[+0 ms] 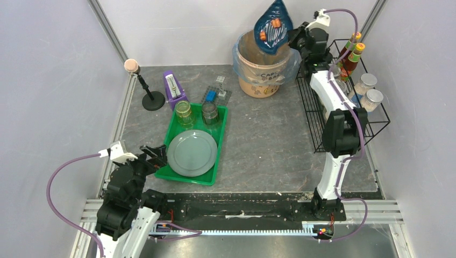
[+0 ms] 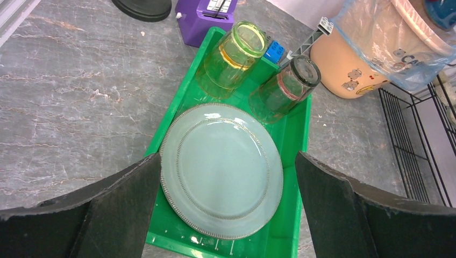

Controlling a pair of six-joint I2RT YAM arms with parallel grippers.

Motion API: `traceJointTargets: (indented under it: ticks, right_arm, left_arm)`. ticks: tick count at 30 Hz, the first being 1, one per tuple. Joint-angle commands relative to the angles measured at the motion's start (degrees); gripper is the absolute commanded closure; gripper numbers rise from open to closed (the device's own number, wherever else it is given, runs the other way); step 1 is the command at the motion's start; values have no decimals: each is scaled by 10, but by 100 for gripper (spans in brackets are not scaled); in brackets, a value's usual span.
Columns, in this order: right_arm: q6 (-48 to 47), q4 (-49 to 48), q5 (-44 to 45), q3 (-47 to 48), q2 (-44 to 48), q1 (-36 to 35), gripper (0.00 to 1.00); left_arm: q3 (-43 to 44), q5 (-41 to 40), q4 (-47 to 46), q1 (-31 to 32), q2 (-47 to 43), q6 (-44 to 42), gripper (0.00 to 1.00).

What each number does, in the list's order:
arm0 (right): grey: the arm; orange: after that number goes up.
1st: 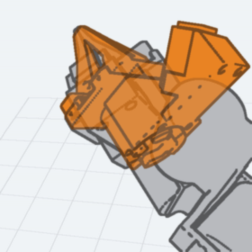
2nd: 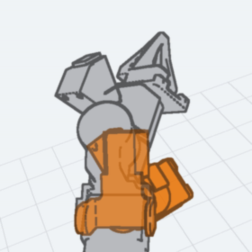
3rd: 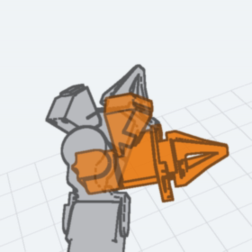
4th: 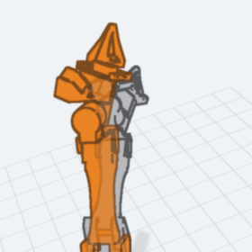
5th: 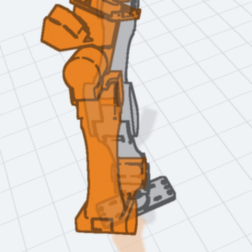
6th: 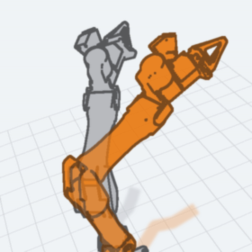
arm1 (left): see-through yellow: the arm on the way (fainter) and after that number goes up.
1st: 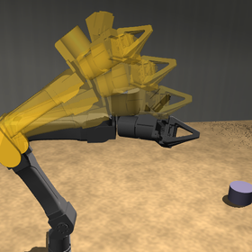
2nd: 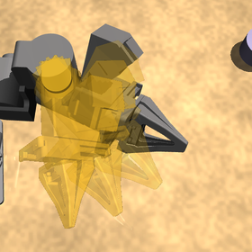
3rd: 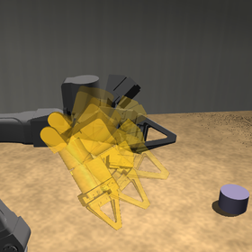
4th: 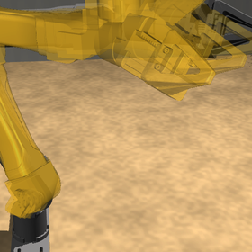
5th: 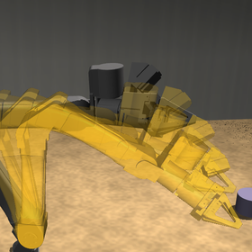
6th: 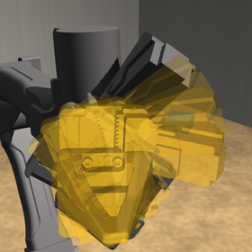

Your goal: Clear the kitchen counter

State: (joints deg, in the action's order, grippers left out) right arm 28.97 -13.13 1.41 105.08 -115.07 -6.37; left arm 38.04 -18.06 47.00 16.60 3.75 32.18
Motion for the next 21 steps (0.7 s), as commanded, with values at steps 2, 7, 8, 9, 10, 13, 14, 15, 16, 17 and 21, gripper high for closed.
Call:
traceJointTargets:
  ticks: [2, 7, 8, 9, 10, 13, 14, 15, 16, 17, 21]
  right_arm:
    - [-143, -213, 84, -10, -1, -37, 100]
    - [-307, -320, 147, -67, 5, -81, 100]
    - [-322, -342, 160, -81, 9, -85, 100]
    - [-330, -364, 164, -91, 12, -86, 100]
    - [-333, -379, 171, -99, 17, -86, 100]
    - [-339, -399, 180, -108, 40, -87, 100]
    - [-340, -405, 181, -112, 48, -87, 100]
    - [-341, -407, 181, -113, 57, -87, 100]
    - [-339, -408, 182, -114, 65, -87, 100]
    - [-337, -406, 181, -115, 76, -88, 100]
    - [-316, -380, 177, -126, 120, -88, 100]
  left_arm:
    - [-3, -19, -16, 1, 8, -9, 1]
    - [-3, -21, -16, 1, 9, -8, 1]
    - [-3, -21, -15, 1, 8, -8, 1]
    - [-3, -22, -15, 1, 8, -9, 1]
    - [-3, -22, -15, 0, 7, -8, 1]
    - [-3, -22, -15, 1, 8, -8, 1]
    - [-3, -22, -15, 1, 7, -8, 1]
    - [-3, -21, -16, 1, 7, -9, 1]
    - [-3, -21, -15, 1, 6, -9, 1]
    - [-3, -20, -16, 1, 7, -9, 1]
    - [-3, -20, -16, 1, 2, -8, 1]
